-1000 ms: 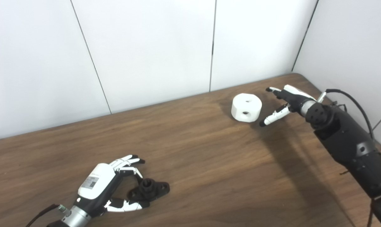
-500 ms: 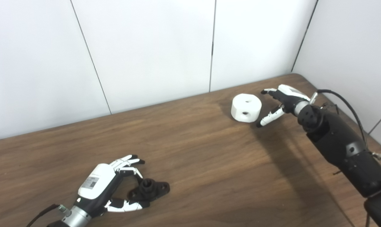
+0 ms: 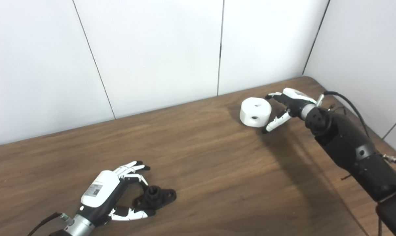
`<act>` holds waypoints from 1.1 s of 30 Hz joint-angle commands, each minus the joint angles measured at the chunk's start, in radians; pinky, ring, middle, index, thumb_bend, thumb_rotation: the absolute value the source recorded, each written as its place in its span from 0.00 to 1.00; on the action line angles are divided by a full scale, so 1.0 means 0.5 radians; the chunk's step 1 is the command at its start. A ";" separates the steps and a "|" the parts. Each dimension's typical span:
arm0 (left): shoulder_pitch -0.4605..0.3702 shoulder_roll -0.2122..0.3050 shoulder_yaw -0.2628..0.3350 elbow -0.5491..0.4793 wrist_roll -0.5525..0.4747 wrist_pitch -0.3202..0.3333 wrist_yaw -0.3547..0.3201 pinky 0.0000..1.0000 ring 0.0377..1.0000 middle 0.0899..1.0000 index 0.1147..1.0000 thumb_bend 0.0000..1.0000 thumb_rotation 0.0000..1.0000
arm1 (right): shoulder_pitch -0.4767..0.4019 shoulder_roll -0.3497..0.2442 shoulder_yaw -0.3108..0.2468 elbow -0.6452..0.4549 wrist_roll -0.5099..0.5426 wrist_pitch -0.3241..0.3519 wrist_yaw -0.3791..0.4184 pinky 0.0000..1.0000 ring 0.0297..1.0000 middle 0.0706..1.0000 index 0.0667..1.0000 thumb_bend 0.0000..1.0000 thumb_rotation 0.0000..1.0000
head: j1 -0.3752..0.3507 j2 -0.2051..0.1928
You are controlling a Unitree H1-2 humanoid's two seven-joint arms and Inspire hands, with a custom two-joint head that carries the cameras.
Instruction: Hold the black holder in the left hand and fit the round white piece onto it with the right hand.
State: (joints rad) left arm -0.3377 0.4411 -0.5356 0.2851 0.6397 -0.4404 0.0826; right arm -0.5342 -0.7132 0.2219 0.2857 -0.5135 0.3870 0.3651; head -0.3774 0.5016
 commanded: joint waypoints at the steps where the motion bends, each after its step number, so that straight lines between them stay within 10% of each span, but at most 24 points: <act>1: 0.118 0.027 -0.108 0.124 0.159 0.085 -0.217 0.86 0.90 0.82 0.42 0.52 0.05 | -0.072 0.029 0.032 -0.062 0.066 -0.048 0.105 0.75 0.94 0.99 0.90 0.99 0.31 | -0.002 0.002; 24: 0.122 0.021 -0.100 0.107 0.148 0.104 -0.227 0.86 0.90 0.83 0.42 0.52 0.05 | -0.078 0.097 0.091 -0.080 0.004 -0.061 0.114 0.73 0.93 0.98 0.89 0.96 0.36 | 0.023 0.018; 33: 0.143 0.032 -0.098 0.082 0.140 0.100 -0.232 0.87 0.91 0.83 0.42 0.52 0.05 | 0.003 0.328 -0.033 0.009 -0.148 -0.166 -0.556 0.67 0.76 0.77 0.62 0.82 0.23 | 0.045 0.043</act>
State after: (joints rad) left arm -0.3340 0.4385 -0.5340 0.2816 0.6396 -0.4355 0.0824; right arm -0.5139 -0.5796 0.2111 0.2952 -0.5909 0.3684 0.1481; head -0.3544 0.5231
